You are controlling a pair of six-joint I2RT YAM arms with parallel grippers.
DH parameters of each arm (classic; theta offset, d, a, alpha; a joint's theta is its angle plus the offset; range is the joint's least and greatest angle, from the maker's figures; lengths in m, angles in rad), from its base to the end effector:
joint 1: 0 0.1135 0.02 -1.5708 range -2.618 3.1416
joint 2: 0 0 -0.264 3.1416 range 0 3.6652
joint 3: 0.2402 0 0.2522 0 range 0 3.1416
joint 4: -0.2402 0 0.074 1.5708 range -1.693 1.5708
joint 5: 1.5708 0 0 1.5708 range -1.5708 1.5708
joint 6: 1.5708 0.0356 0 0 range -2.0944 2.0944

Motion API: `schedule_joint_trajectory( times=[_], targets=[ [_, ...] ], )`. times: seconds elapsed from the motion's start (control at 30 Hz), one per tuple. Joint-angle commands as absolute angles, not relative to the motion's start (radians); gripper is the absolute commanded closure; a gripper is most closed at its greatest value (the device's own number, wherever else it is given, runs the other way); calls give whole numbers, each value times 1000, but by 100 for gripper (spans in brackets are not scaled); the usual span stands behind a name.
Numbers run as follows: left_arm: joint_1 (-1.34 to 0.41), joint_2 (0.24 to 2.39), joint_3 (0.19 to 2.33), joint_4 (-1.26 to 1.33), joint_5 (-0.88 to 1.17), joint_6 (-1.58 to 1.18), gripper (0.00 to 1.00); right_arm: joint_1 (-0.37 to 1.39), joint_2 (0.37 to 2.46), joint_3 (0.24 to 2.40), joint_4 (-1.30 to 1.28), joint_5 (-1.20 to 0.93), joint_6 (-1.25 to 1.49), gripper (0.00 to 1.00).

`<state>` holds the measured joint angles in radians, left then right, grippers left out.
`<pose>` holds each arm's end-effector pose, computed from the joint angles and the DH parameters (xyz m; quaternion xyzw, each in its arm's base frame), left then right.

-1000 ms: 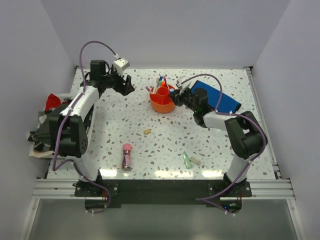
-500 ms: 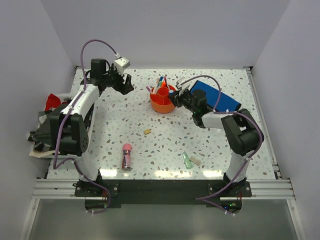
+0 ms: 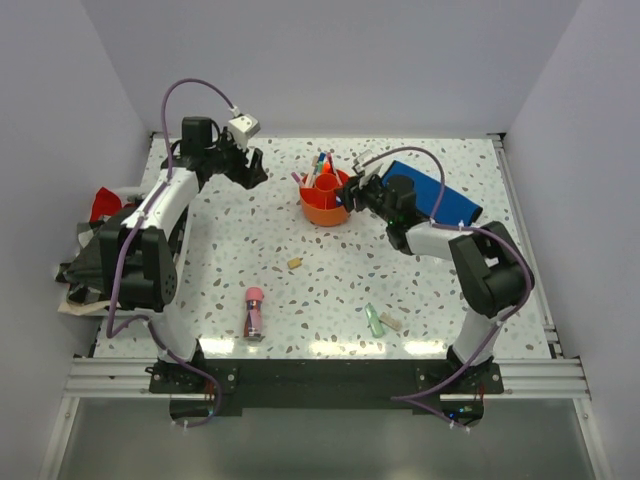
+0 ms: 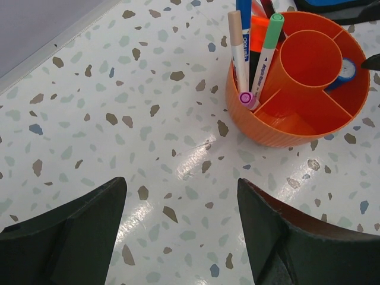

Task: Sort the stationery into containers
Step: Place the stationery in the storage box, then pick up the stationery from the center of the board.

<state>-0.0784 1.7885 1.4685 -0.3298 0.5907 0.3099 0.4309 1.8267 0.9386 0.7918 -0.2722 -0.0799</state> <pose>0.4081 -0.0519 0.2885 0.2923 0.8160 -0.2099 0.4524 0.3555 0.1740 0.2063 -0.2735 0.6866 0.2152 0.6383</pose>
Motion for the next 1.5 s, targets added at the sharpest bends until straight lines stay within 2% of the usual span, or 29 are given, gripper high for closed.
schedule_joint_trajectory(
  times=[0.0, 0.17, 0.3, 0.5, 0.67, 0.9, 1.13, 1.47],
  targets=[
    [-72, 1805, 1535, -293, 598, 318, 20, 430, 1714, 965, 776, -241, -104, 44],
    [-77, 1790, 1559, -421, 653, 405, 19, 428, 1576, 982, 604, -227, -132, 44],
    [-136, 1738, 1482, -667, 684, 599, 20, 430, 1442, 980, 381, -255, -136, 43],
    [-259, 1608, 1223, -609, 562, 598, 20, 426, 1287, 916, 129, -224, -224, 43],
    [-396, 1653, 1151, -591, 428, 559, 20, 429, 1255, 910, 14, -163, -270, 43],
    [-433, 1710, 1111, -450, 313, 388, 27, 429, 1230, 908, 3, -134, -242, 43],
    [-452, 1729, 1080, -394, 298, 331, 34, 428, 1195, 862, 3, -120, -245, 43],
    [-491, 1799, 1124, -391, 291, 314, 37, 428, 1192, 839, 6, -110, -261, 43]
  ],
)
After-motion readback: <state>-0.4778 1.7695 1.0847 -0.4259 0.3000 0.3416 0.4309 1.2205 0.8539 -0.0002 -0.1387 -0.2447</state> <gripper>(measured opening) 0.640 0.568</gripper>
